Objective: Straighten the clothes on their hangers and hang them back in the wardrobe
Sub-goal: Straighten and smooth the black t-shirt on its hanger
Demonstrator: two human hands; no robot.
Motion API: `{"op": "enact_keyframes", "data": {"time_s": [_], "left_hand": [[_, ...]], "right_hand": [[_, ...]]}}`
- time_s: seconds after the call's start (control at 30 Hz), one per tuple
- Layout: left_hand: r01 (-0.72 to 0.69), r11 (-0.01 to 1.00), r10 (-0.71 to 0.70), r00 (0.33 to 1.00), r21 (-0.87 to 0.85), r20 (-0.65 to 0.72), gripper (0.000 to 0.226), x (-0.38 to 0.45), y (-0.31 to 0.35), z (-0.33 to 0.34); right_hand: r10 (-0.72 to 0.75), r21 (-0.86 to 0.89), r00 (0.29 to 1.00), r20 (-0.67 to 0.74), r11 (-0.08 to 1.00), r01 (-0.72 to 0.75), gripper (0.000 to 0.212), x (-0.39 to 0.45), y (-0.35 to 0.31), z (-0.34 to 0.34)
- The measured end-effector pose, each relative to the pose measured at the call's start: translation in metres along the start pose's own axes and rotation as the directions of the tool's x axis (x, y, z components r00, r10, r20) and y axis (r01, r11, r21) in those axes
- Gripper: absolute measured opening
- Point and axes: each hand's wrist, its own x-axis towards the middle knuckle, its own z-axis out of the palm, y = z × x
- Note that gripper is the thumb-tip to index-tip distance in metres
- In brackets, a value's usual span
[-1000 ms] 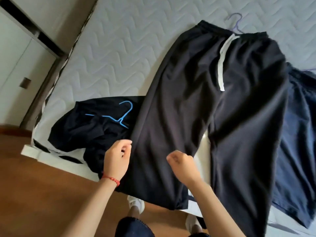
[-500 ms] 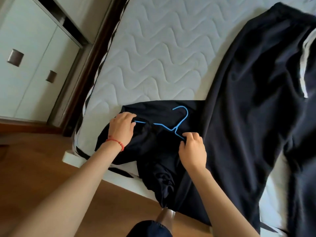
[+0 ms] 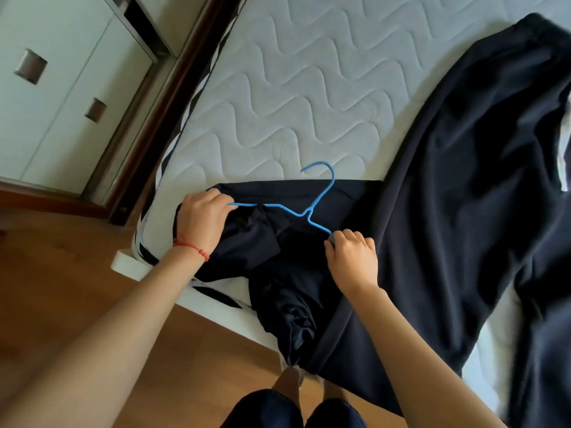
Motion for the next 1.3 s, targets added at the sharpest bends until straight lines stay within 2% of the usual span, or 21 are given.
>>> {"op": "enact_keyframes", "data": {"time_s": [0.1, 0.17, 0.27, 0.33, 0.5, 0.57, 0.73, 0.87, 1.0, 1.1, 1.2, 1.3], "left_hand": [[0.058, 0.998, -0.060, 0.991, -0.018, -0.119, 0.027, -0.024, -0.013, -0.031], [0.154, 0.987, -0.159, 0.975, -0.044, -0.157, 0.024, -0.043, -0.025, -0.049], [0.286, 0.955, -0.297, 0.930, -0.081, -0.216, 0.014, -0.070, -0.040, -0.073], [0.333, 0.939, -0.344, 0.901, -0.087, -0.264, 0.013, -0.084, -0.047, -0.092], [0.395, 0.889, -0.456, 0.794, -0.229, -0.401, 0.013, -0.109, -0.053, -0.153], [0.387, 0.878, -0.478, 0.747, -0.283, -0.463, 0.016, -0.118, -0.055, -0.184], [0.365, 0.888, -0.457, 0.641, -0.278, -0.617, 0.012, -0.142, -0.046, -0.267], [0.358, 0.896, -0.434, 0.569, -0.264, -0.699, 0.013, -0.156, -0.028, -0.335], [0.338, 0.905, -0.405, 0.503, -0.258, -0.763, 0.014, -0.171, -0.012, -0.398], [0.300, 0.917, -0.378, 0.440, -0.263, -0.815, 0.014, -0.180, -0.004, -0.440], [0.208, 0.938, -0.338, 0.376, -0.277, -0.863, 0.015, -0.185, -0.002, -0.481], [0.098, 0.950, -0.310, 0.376, -0.295, -0.873, 0.022, -0.190, -0.010, -0.517]], "right_hand": [[-0.112, 0.048, 0.992, -0.058, 0.992, 0.115, 0.023, -0.001, -0.018, -0.007], [-0.142, 0.150, 0.988, -0.060, 0.977, 0.150, 0.025, -0.005, -0.033, -0.013], [-0.089, 0.370, 0.992, 0.087, 0.928, 0.050, 0.027, -0.011, -0.057, -0.026], [-0.084, 0.503, 0.989, 0.120, 0.864, 0.012, 0.025, -0.016, -0.073, -0.037], [-0.175, 0.636, 0.985, -0.003, 0.760, 0.137, 0.018, -0.021, -0.123, -0.082], [-0.225, 0.648, 0.971, -0.083, 0.728, 0.224, 0.018, -0.021, -0.145, -0.109], [-0.360, 0.595, 0.897, -0.256, 0.673, 0.440, 0.017, -0.028, -0.198, -0.185], [-0.440, 0.529, 0.802, -0.403, 0.603, 0.597, 0.018, -0.040, -0.237, -0.243], [-0.492, 0.435, 0.670, -0.556, 0.514, 0.739, 0.019, -0.055, -0.273, -0.301], [-0.501, 0.362, 0.581, -0.641, 0.470, 0.805, 0.018, -0.069, -0.298, -0.341], [-0.490, 0.337, 0.521, -0.699, 0.417, 0.844, 0.018, -0.085, -0.322, -0.375], [-0.478, 0.298, 0.483, -0.734, 0.413, 0.861, 0.015, -0.099, -0.343, -0.402]]}}
